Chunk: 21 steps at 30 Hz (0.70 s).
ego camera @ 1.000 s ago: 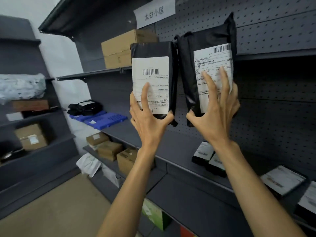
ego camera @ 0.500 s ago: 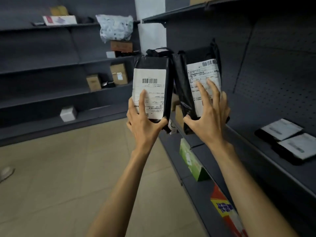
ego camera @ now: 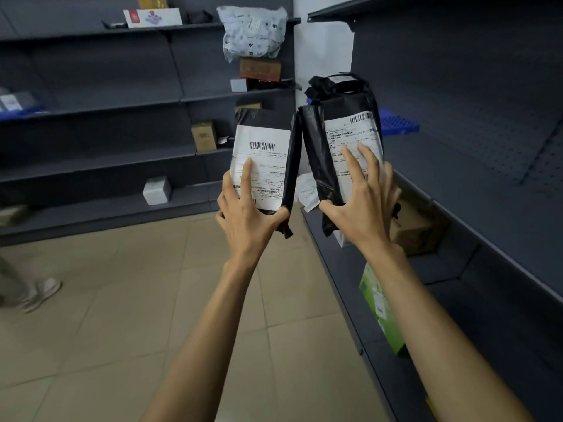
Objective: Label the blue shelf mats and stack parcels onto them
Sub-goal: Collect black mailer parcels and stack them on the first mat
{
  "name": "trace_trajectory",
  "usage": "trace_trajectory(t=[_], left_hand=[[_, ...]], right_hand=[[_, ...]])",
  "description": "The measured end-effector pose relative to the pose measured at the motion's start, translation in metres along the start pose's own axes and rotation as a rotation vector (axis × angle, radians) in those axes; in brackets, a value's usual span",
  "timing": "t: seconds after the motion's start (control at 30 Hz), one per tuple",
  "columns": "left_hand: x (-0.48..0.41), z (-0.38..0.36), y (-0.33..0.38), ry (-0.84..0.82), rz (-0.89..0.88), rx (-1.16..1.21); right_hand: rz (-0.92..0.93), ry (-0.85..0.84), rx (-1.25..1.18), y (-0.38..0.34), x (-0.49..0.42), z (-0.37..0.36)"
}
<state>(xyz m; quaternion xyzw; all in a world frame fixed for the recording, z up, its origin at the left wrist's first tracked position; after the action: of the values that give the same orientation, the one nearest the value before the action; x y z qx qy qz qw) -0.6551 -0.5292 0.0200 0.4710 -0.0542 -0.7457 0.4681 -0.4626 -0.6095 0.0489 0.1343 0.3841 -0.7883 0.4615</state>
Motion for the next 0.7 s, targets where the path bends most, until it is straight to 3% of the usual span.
trace_trajectory(t=[0.33, 0.7], left_hand=[[-0.15, -0.092, -0.096, -0.057, -0.011, 0.055], [-0.337, -0.268, -0.16, -0.088, -0.031, 0.061]], right_hand=[[-0.072, -0.007, 0.04, -0.023, -0.126, -0.128], [-0.122, -0.046, -0.027, 0.013, -0.326, -0.298]])
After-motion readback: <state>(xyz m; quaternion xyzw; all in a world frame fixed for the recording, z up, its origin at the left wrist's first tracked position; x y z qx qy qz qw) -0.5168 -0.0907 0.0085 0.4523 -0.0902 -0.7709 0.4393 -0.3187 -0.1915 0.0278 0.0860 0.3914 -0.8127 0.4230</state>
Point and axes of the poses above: each hand's wrist, its own x-axis away from the middle knuckle, its own z-axis out of the back of the hand, y = z × x, the point moved 4 cm from there along -x, towards the middle knuckle, and after that the axes turned 9 degrees about -z, right-handed, at the moved point
